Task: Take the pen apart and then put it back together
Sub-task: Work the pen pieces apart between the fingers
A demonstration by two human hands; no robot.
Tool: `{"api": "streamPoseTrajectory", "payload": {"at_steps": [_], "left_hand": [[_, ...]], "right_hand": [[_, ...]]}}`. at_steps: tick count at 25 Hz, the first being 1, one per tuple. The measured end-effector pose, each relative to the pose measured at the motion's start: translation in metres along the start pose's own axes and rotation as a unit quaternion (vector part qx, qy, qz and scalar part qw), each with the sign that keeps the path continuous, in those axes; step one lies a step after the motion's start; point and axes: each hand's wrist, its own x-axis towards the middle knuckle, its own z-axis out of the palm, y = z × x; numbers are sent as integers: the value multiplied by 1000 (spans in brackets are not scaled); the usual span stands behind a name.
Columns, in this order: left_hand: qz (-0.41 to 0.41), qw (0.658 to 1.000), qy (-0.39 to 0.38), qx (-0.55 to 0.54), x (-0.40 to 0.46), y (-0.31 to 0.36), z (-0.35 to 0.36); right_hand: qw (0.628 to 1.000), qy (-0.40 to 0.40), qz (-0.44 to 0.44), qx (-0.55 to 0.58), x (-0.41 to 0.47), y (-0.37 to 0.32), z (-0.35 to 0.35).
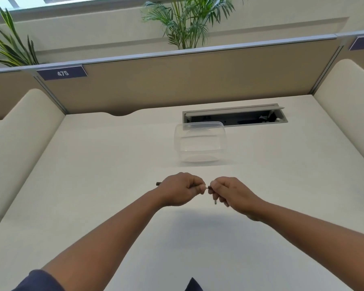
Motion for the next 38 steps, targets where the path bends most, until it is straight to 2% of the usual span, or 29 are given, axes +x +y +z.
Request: {"api": "streamPoseTrajectory", "payload": {"at_steps": [1, 3, 6, 9, 11, 14, 17, 19, 21, 22, 23, 25, 26, 28, 30, 32, 34, 36, 38], "left_hand": [[16, 999, 27, 29, -1, -1, 4], [56, 992, 78, 82, -2, -3, 13], [108, 973, 139, 152, -2, -9, 21], [129, 957, 171, 194, -3, -12, 26], [125, 957, 176, 195, -4, -13, 27], [100, 964, 172, 176, -6, -11, 27], [42, 986, 107, 121, -6, -10, 21], [-9, 999, 38, 20, -5, -8, 16], [-11, 999, 32, -2, -5, -8, 15], [2, 999, 49, 18, -6, -7, 16], [21, 996, 75, 48, -6, -7, 18], [65, 983, 130, 111, -7, -9, 22], [86, 975, 154, 137, -7, -10, 24], [117, 960, 183, 177, -8, -11, 27], [129, 950, 194, 207, -9, -10, 27], [125, 949, 200, 209, -11, -8, 28], [103, 957, 193, 191, -12, -5, 29], [60, 975, 157, 142, -12, -3, 28], [9, 995, 79, 63, -11, -1, 22]], "right_hand": [[993, -10, 69, 91, 0, -1, 2], [973, -37, 144, 174, 0, -6, 3], [955, -68, 211, 195, 0, -13, 1], [949, -78, 241, 189, 0, -16, 0], [956, -75, 220, 177, 0, -14, 2], [984, -41, 133, 113, -2, -9, 10], [999, 15, 34, -21, -5, -2, 15], [977, 53, -84, -189, -5, 5, 13], [940, 71, -175, -284, -6, 10, 10], [939, 75, -182, -283, -6, 11, 10], [954, 75, -157, -244, -6, 12, 11], [997, 47, -35, -59, -7, 7, 12], [998, 23, 37, 40, -8, 3, 13], [975, -28, 143, 168, -9, -3, 11], [953, -61, 188, 228, -10, -8, 9], [947, -63, 194, 247, -10, -9, 10], [966, -35, 153, 208, -10, -7, 15], [988, 7, 87, 128, -10, -2, 19], [999, 45, 5, -1, -11, 3, 20]]}}
